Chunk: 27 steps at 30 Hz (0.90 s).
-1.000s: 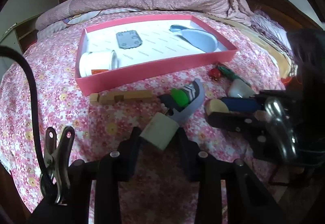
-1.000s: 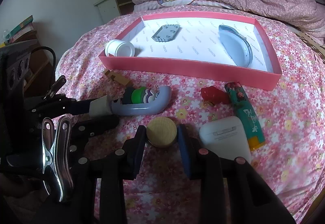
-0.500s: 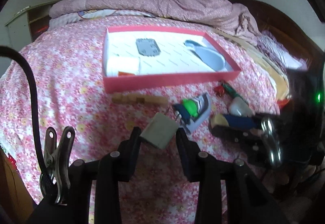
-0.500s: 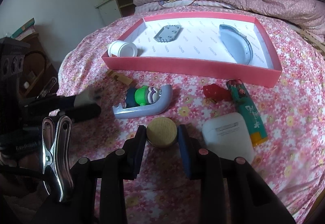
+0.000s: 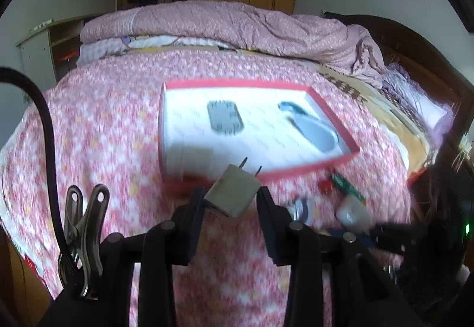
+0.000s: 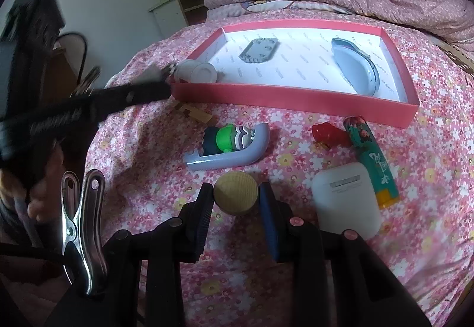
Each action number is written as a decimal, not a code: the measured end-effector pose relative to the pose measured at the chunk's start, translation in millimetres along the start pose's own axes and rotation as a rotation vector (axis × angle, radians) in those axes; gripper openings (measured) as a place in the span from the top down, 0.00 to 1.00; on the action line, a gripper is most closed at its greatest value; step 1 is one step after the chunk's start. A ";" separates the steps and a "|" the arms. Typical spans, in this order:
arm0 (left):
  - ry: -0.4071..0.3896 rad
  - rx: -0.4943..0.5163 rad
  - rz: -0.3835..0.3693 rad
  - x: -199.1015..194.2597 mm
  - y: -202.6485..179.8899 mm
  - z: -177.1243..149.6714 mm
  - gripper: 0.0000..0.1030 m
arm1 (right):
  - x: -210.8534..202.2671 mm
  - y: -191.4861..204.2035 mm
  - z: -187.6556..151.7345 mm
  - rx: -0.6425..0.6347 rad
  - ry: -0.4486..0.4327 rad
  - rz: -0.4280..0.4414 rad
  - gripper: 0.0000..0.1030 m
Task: Organize rigid objects
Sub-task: 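Carry the white block into the tray and open the left tool while the right tool holds the wooden disc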
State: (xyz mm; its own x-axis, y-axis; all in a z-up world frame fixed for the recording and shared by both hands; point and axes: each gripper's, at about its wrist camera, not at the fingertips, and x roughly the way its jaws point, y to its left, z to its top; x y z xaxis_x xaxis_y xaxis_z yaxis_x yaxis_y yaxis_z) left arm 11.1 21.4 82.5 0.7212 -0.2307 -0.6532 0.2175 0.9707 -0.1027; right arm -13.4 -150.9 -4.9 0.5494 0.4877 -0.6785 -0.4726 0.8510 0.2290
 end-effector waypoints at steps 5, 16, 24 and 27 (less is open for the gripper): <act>-0.024 0.011 0.019 17.1 -1.7 27.9 0.64 | -8.7 -3.5 3.0 0.010 -0.019 0.004 0.68; 0.016 -0.032 0.112 74.1 9.8 61.2 0.64 | -29.3 -19.2 11.6 0.046 -0.072 -0.021 0.68; 0.072 -0.079 0.111 99.7 17.4 62.0 0.64 | -41.9 -38.8 22.2 0.057 -0.106 -0.092 0.68; 0.069 -0.084 0.130 101.5 17.7 60.6 0.64 | -45.0 -47.9 30.3 0.063 -0.121 -0.124 0.68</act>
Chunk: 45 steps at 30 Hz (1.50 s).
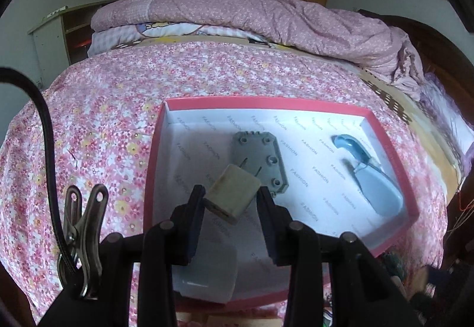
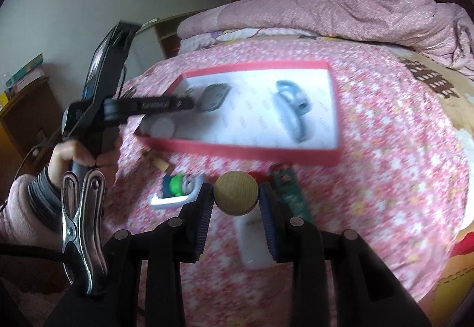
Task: Organize rigid objects
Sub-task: 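Carry the white block into the tray and open the left tool while the right tool holds the wooden disc, then lower the wooden disc into the tray and open the right tool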
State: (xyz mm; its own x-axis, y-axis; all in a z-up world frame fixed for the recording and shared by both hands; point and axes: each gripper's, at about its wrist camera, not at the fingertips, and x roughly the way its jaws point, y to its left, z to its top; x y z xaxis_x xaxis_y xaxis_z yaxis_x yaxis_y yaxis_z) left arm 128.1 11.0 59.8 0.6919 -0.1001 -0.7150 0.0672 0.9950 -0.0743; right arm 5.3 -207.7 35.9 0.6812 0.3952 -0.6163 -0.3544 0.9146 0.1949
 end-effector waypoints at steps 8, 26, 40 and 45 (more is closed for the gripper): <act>-0.018 -0.007 -0.001 -8.4 -0.8 3.0 0.56 | 5.4 -19.1 25.0 -0.003 -0.012 -0.073 0.68; 0.010 0.025 -0.072 -69.1 -4.4 -47.9 0.49 | 43.9 -36.9 40.2 -0.008 0.038 -0.180 0.68; 0.072 -0.014 -0.036 -61.5 20.4 -84.1 0.28 | 55.6 -39.0 45.3 -0.024 0.048 -0.190 0.68; 0.080 -0.038 -0.067 -56.0 27.7 -83.4 0.26 | 52.9 -33.8 46.0 -0.039 0.024 -0.189 0.55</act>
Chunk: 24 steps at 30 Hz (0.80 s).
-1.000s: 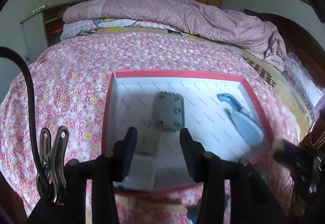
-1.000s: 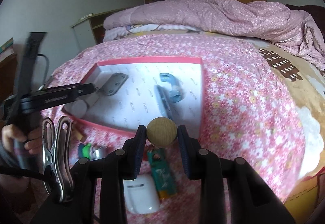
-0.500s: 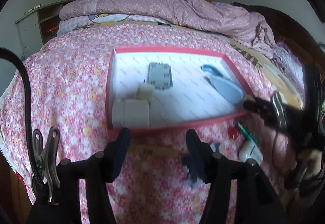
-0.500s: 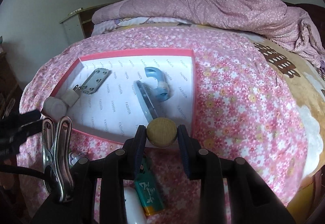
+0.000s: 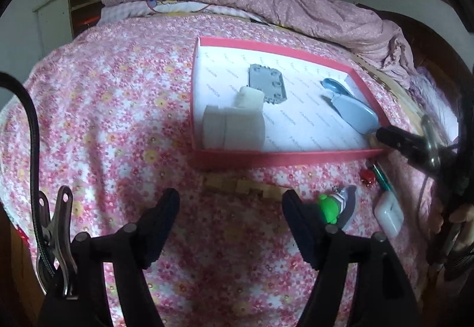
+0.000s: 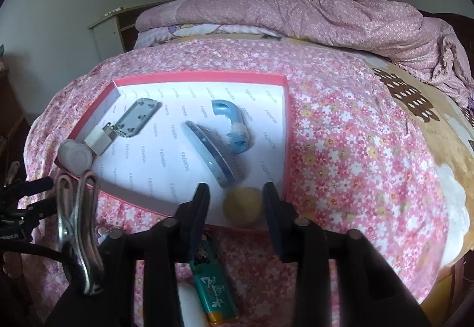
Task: Organize rigid objects
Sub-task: 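Lower the wooden disc into the tray and open the right tool, then grasp the tan wooden bar with the left tool while the right tool grasps the white earbud case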
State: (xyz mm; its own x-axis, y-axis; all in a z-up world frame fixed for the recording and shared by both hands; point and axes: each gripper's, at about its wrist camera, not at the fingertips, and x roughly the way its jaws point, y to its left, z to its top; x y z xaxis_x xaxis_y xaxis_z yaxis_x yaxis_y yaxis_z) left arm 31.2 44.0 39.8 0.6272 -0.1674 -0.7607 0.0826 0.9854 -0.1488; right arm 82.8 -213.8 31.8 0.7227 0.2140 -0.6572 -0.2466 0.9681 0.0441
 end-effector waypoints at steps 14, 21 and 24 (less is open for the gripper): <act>0.000 0.070 -0.005 18.1 -20.1 -1.5 0.21 | -44.5 5.6 -19.6 0.017 -0.049 0.032 0.41; -0.032 0.086 0.003 19.7 -22.6 -2.6 0.21 | -64.6 10.0 -42.3 0.016 -0.029 0.040 0.38; -0.032 0.133 0.038 22.1 -28.0 -4.3 0.21 | -72.4 12.0 -51.2 0.011 -0.017 0.049 0.38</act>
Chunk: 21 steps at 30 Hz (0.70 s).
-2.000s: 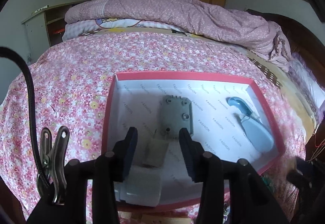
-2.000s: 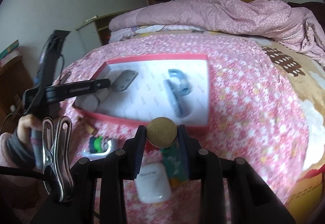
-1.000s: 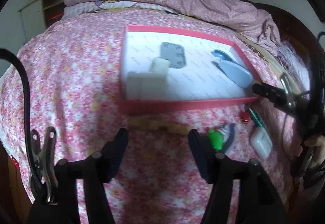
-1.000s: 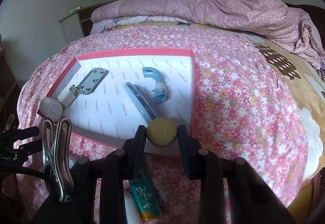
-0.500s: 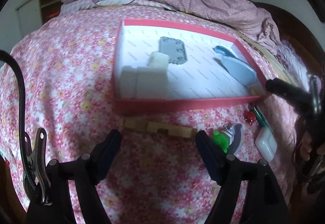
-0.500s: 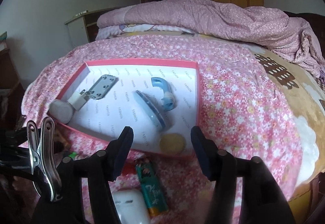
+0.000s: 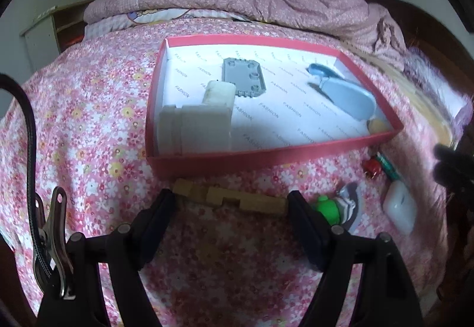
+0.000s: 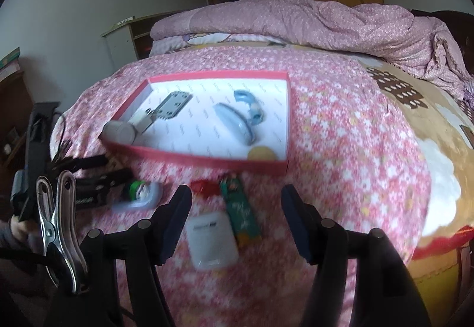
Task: Organize rigid objects
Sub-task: 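Grasp the tan wooden bar with the left tool while the right tool grasps the white earbud case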
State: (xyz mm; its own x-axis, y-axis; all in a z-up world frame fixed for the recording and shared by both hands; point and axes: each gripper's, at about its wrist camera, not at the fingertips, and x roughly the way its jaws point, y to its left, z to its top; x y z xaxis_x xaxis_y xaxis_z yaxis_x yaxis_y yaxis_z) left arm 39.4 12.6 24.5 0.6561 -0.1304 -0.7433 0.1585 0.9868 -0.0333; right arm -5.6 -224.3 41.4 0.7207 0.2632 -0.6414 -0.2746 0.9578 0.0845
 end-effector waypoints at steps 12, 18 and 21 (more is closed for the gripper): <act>-0.034 0.025 0.019 -0.2 -2.5 -6.6 0.22 | 10.2 13.8 -37.1 -0.016 0.131 0.078 0.38; -0.035 -0.007 -0.009 -14.3 9.1 -14.5 0.22 | 17.5 15.1 -39.0 0.021 0.143 0.144 0.38; -0.037 -0.021 -0.022 -21.8 13.1 -19.3 0.22 | 22.7 15.6 -38.2 0.017 0.148 0.118 0.38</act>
State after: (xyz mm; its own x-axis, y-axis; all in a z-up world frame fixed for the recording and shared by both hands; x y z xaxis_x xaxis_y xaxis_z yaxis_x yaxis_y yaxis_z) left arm 13.0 30.2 27.4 0.6798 -0.1549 -0.7169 0.1574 0.9855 -0.0637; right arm -17.8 -207.8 -0.9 0.5824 0.3553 -0.7311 -0.3400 0.9234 0.1780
